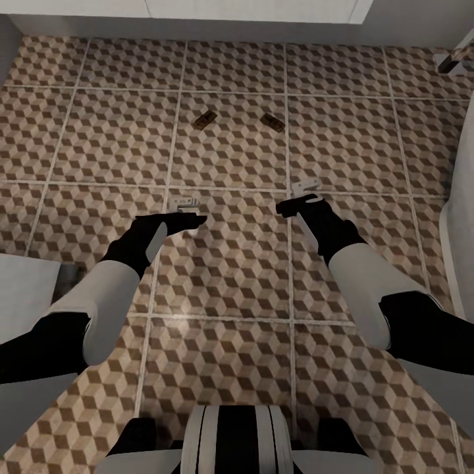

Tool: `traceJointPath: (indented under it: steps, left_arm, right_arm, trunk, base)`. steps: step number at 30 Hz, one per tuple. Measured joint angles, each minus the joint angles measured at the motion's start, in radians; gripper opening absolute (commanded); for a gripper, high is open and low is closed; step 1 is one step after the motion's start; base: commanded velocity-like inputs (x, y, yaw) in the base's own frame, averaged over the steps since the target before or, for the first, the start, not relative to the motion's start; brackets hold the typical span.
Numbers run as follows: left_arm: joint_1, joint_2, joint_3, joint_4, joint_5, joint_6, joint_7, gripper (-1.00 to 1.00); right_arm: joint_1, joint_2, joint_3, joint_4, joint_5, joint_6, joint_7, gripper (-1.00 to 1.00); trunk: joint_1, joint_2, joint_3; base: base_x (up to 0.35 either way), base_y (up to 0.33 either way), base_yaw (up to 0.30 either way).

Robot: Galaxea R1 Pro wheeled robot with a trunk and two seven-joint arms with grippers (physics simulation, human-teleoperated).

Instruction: Take the four mousetraps from the cabinet in the bathroom and place them on the bathroom floor. Make sure all four end up on the same floor surface, and ensure that at least two of them are either under or directly next to the same bathroom sink.

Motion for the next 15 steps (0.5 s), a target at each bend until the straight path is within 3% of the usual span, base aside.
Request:
traceJointPath:
  steps: [15]
  left_arm:
    - [0.0, 0.0, 0.001, -0.005, -0.001, 0.001, -0.004, 1.0]
  right_arm:
    - [0.0, 0.0, 0.0, 0.001, 0.0, 0.0, 0.0, 1.0]
  trunk:
    - [0.0, 0.0, 0.0]
  base:
    - [-0.011, 0.0, 0.0]
